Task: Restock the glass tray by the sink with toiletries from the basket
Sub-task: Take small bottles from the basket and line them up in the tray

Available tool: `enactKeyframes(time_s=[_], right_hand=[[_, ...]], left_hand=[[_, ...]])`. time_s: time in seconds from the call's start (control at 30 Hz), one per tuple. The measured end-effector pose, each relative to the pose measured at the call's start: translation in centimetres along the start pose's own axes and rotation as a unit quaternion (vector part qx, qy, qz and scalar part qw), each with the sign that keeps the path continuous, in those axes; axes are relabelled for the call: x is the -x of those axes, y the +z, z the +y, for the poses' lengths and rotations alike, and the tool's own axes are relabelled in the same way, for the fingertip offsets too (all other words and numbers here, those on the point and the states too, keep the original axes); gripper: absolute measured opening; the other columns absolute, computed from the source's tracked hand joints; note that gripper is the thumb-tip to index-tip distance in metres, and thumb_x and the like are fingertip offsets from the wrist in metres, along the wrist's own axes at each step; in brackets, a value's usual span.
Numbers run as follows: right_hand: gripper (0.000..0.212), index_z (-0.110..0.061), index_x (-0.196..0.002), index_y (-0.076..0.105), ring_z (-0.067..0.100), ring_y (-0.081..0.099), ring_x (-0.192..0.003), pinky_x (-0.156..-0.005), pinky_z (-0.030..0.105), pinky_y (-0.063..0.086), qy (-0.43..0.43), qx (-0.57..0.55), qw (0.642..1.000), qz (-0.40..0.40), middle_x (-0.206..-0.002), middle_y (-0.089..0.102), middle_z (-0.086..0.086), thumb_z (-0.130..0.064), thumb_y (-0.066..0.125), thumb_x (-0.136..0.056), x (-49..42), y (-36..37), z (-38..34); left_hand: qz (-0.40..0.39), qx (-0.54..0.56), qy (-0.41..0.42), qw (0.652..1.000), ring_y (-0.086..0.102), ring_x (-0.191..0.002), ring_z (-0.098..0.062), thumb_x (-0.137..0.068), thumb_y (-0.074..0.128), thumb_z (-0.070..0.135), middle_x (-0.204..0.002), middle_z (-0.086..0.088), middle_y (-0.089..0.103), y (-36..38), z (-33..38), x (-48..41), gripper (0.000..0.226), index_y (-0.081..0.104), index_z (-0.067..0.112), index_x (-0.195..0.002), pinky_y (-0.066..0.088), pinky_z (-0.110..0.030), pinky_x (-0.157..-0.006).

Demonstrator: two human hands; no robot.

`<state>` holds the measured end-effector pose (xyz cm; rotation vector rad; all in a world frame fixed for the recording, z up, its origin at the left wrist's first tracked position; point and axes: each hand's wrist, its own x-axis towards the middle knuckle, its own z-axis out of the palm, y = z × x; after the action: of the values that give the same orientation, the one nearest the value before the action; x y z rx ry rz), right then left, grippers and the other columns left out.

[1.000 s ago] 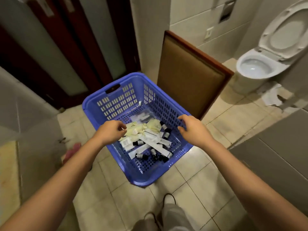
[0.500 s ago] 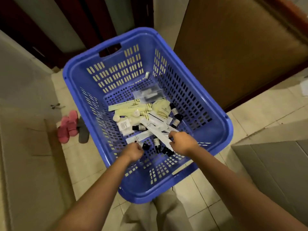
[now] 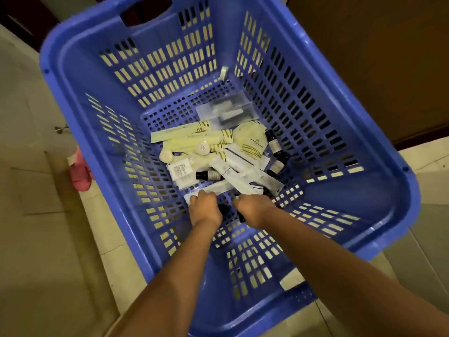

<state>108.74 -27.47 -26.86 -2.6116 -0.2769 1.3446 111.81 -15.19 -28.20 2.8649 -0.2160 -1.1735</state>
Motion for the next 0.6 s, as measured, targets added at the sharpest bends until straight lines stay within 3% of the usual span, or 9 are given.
enactKeyframes(time_s=[0.27,0.3,0.4,0.47,0.53,0.6], right_hand=[[0.030,-0.002,-0.121,0.050,0.037,0.058,-0.102,-0.069,0.037,0.038,0.011,0.067,0.995,0.071,-0.121,0.047,0.018,0.002,0.047,-0.091,-3.0,-0.5,1.0],[0.032,-0.002,-0.124,0.048,0.037,0.058,-0.103,-0.071,0.038,0.039,0.021,0.064,0.995,0.069,-0.116,0.049,0.019,0.000,0.045,-0.092,-3.3,-0.3,1.1],[0.034,-0.005,-0.127,0.046,0.034,0.057,-0.105,-0.074,0.033,0.036,0.046,-0.024,0.996,0.075,-0.073,0.041,0.007,-0.018,0.033,-0.098,-4.6,0.8,1.6],[0.035,-0.008,-0.124,0.049,0.034,0.057,-0.104,-0.073,0.029,0.033,0.036,-0.007,0.994,0.103,-0.065,0.032,0.005,-0.024,0.031,-0.099,-5.1,1.4,1.8],[0.037,-0.003,-0.131,0.043,0.034,0.057,-0.104,-0.072,0.031,0.035,0.029,0.026,0.997,0.069,-0.077,0.046,0.011,-0.017,0.033,-0.098,-5.3,1.3,1.6],[0.041,-0.001,-0.137,0.037,0.033,0.057,-0.104,-0.071,0.034,0.039,0.030,0.089,0.995,0.027,-0.110,0.046,0.023,-0.005,0.038,-0.096,-4.9,0.7,0.9]], left_hand=[[-0.022,-0.074,0.002,0.997,0.032,-0.127,-0.029,-0.087,0.058,0.008,-0.134,-0.010,0.041,1.3,1.2,-1.8,0.043,0.047,0.010,-0.129,0.030,-0.036,-0.103],[-0.027,-0.083,-0.003,0.996,0.032,-0.128,-0.029,-0.087,0.059,0.008,-0.134,-0.010,0.041,1.4,1.1,-2.0,0.045,0.046,0.010,-0.130,0.030,-0.036,-0.103],[-0.041,-0.103,-0.020,0.994,0.032,-0.129,-0.029,-0.089,0.058,0.009,-0.136,-0.010,0.041,1.6,0.6,-2.2,0.047,0.043,0.008,-0.133,0.029,-0.037,-0.105],[-0.050,-0.105,-0.033,0.993,0.032,-0.129,-0.029,-0.089,0.056,0.008,-0.137,-0.011,0.040,1.8,0.2,-2.3,0.046,0.044,0.009,-0.133,0.028,-0.038,-0.106],[-0.055,-0.105,-0.039,0.992,0.032,-0.130,-0.029,-0.089,0.056,0.008,-0.138,-0.011,0.039,1.9,-0.1,-2.3,0.045,0.044,0.010,-0.133,0.028,-0.039,-0.108],[-0.056,-0.103,-0.038,0.992,0.033,-0.130,-0.030,-0.089,0.055,0.008,-0.138,-0.012,0.039,2.2,-0.1,-2.3,0.047,0.042,0.009,-0.134,0.028,-0.040,-0.109]])
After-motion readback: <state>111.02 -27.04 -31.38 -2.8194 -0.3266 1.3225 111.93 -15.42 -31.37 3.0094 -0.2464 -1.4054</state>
